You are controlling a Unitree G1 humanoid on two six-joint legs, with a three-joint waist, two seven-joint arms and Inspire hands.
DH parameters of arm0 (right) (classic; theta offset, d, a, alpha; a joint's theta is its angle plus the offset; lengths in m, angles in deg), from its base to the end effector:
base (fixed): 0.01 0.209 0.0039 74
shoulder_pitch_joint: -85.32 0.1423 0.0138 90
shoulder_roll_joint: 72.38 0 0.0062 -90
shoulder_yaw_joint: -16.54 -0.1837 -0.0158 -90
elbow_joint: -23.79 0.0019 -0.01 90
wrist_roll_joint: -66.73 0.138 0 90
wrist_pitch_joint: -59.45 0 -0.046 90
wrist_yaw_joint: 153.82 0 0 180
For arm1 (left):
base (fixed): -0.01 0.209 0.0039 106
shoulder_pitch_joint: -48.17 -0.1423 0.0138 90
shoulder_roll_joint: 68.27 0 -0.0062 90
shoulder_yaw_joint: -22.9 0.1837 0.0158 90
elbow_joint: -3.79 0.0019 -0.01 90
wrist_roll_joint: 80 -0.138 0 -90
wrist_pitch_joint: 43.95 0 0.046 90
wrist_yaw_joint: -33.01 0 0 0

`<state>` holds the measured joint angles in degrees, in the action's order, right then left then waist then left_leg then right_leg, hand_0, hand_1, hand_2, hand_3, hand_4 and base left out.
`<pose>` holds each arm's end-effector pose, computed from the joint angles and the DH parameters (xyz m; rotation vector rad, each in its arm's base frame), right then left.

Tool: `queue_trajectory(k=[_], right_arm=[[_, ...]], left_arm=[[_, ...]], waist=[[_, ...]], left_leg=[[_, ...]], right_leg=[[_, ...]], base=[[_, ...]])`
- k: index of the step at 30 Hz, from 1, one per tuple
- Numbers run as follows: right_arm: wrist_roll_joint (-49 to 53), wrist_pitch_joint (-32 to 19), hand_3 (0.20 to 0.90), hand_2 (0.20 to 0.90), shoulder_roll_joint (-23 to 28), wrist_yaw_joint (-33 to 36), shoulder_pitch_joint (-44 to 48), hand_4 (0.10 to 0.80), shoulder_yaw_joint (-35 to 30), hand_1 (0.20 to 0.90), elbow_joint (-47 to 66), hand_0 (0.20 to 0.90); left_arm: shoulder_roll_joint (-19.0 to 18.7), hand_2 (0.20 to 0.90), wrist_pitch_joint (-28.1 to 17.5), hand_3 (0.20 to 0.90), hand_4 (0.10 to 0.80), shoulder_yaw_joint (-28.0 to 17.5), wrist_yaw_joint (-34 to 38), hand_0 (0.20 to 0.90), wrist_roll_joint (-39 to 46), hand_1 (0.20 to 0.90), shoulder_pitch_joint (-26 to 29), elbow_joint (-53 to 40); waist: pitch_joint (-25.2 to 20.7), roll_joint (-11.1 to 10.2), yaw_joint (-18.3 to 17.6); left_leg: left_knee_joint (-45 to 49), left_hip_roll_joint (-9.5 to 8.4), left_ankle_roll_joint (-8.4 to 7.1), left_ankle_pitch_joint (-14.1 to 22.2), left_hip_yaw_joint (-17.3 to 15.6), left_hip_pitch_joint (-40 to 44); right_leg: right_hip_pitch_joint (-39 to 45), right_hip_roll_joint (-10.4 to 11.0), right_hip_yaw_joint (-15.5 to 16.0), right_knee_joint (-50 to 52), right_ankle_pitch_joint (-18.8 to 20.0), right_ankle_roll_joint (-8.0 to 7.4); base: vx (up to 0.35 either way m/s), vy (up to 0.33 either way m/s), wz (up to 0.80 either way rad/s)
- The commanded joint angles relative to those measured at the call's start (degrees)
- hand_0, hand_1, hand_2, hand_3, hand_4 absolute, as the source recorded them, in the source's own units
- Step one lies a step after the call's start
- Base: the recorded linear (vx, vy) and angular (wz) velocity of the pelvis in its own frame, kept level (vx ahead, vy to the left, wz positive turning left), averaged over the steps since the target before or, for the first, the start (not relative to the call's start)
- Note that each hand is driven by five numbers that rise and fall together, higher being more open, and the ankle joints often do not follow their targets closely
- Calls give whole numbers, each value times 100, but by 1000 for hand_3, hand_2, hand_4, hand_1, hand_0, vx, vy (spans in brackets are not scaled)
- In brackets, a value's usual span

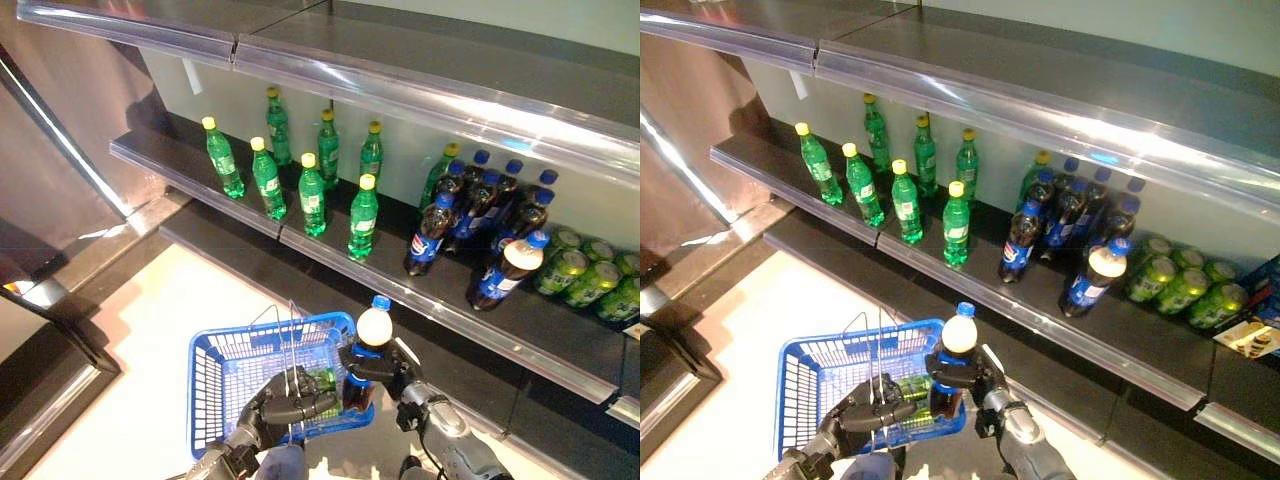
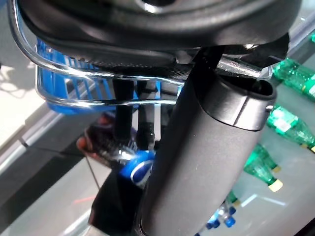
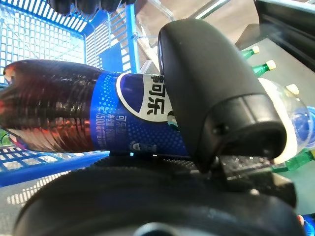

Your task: Pick up the drink and place into the basket.

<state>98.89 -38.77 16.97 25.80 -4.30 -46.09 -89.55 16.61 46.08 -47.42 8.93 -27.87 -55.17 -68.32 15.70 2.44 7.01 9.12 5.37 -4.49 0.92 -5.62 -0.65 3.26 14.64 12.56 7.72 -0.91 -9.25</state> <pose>0.1703 -0.1389 -0.0345 0.2045 0.4072 0.2640 0.1149 0.1883 -0.0504 -0.6349 0.5432 -0.3700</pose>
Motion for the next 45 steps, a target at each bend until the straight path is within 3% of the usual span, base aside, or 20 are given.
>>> queue_trajectory(k=[1, 15, 19, 21, 25, 33, 45], right_arm=[[222, -1092, 200, 300, -673, 129, 919, 100, -21, 300, 410, 300], [242, -959, 200, 300, -915, 1027, 1160, 100, 0, 300, -620, 300], [232, -559, 200, 300, -993, 1254, 1201, 100, -10, 300, -973, 300], [395, -72, 200, 300, -1073, 1080, 1241, 100, 1, 300, -1498, 300], [691, 373, 200, 300, -1187, 739, 1339, 100, 96, 300, -2051, 300], [928, 621, 200, 300, -1277, 656, 1567, 100, 218, 300, -2277, 300], [1923, 1116, 200, 300, -1544, 787, 1895, 100, -197, 300, -3182, 300]], left_arm=[[36, 300, -551, 200, 100, 158, -919, 300, 514, 300, 605, -1742], [103, 300, -398, 200, 100, 691, -1084, 300, 557, 300, 464, -2135], [79, 300, -423, 200, 100, 829, -1155, 300, 513, 300, 465, -2228], [75, 300, -367, 200, 100, 907, -1150, 300, 509, 300, 514, -2273], [76, 300, -307, 200, 100, 957, -1256, 300, 416, 300, 559, -2246], [-12, 300, -309, 200, 100, 1057, -1354, 300, 422, 300, 589, -2292], [-39, 300, 102, 200, 100, 1130, -1330, 300, 240, 300, 496, -2403]], waist=[[-189, 6, 128], [-101, 97, 301], [-87, 74, 381], [-76, 62, 452], [-19, 38, 564], [76, 43, 669], [44, 19, 898]], left_leg=[[1147, 251, -95, 47, 152, -545], [1399, 166, -86, 44, 263, -667], [1440, 157, -86, 24, 320, -710], [1445, 132, -78, 22, 376, -743], [1452, 83, -64, 25, 451, -752], [1493, 55, -101, -79, 567, -821], [1509, 39, -56, -69, 726, -689]], right_leg=[[-68, 352, 57, 287, 379, 64], [85, 511, 200, 345, 443, -27], [110, 535, 257, 352, 474, -66], [141, 545, 297, 332, 495, -75], [192, 543, 352, 319, 532, -80], [254, 503, 374, 290, 553, -59], [458, 419, 463, 294, 616, -76]], base=[[-17, 45, 11], [41, 52, 11], [27, 7, 12], [19, -10, 7], [13, -20, 13], [0, -5, 6], [61, -20, 5]])
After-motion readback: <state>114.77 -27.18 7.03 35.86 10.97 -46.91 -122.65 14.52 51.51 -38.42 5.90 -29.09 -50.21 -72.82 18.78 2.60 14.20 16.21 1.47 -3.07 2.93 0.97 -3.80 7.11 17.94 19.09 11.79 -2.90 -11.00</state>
